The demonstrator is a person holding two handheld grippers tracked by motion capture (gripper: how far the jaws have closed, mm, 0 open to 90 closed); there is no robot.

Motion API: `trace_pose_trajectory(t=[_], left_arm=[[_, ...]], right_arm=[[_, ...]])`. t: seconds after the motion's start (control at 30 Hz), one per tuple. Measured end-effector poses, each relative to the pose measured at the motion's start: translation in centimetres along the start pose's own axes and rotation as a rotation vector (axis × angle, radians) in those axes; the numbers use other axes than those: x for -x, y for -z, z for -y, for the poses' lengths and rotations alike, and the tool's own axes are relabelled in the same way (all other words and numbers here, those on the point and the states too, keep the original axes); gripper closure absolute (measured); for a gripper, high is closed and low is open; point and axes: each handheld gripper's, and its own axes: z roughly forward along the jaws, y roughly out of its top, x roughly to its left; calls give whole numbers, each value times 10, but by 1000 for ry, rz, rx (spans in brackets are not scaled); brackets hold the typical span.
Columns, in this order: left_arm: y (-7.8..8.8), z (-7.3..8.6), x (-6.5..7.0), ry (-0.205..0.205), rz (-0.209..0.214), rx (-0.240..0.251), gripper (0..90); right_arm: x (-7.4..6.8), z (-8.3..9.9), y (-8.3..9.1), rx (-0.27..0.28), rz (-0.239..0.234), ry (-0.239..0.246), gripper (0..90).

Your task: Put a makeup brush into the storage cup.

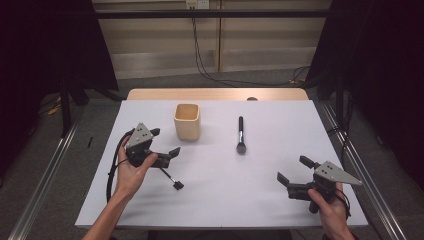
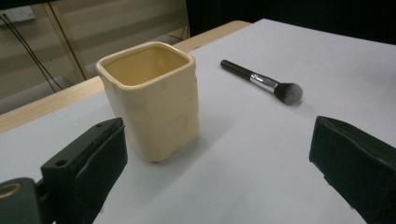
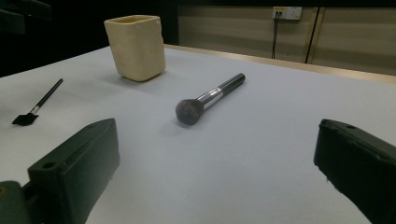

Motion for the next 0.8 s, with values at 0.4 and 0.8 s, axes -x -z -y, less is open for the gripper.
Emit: trace_pose_trajectory(t=[0.4,0.8], left_arm=[[-3,0,-11,-47,45,-155,40],[-10,1,-20,-68,96,-280,39]], right_arm=[[0,0,-1,-8,-3,1,0],[0,1,-2,-17,-4,5,0]])
